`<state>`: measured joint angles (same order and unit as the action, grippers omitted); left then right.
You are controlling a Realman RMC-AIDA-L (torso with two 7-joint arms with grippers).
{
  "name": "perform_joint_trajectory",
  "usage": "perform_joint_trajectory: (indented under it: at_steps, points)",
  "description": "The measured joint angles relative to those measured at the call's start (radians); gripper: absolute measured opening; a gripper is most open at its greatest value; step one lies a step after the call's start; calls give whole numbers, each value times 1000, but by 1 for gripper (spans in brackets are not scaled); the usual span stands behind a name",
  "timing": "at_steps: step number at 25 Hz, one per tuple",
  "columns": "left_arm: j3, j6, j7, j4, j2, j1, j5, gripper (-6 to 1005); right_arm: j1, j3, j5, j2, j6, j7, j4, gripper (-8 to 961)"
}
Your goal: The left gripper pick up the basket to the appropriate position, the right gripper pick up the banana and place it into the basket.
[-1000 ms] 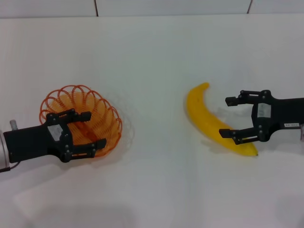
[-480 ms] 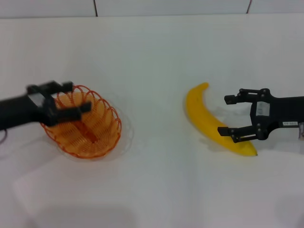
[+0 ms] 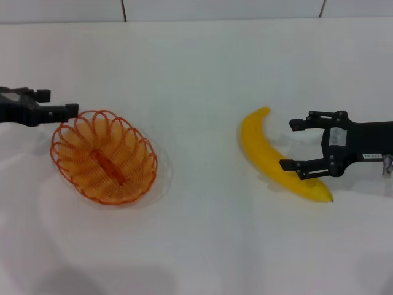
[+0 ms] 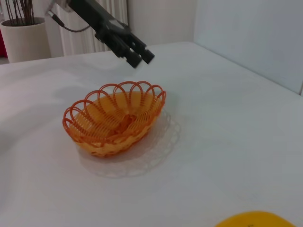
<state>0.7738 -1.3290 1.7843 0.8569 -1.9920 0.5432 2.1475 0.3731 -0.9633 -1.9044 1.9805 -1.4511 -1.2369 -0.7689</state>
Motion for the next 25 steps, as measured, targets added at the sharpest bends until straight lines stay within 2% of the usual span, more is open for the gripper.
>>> perform_joint_trajectory:
  at_steps: [4,7,14,25]
  points:
    - [-2,12,43,-17,-10,55,113,856,1,0,0,1,0,1,0,899]
    - [-2,15,66,-21,-13,71,162,856,1,0,-1,2,0,5,0,898]
    - [7,51,67,-50,-17,85,187,855,1,0,-1,6,29,9,8,897]
    - [6,102,69,-67,-34,91,204,853,9,0,1,6,35,2,12,895]
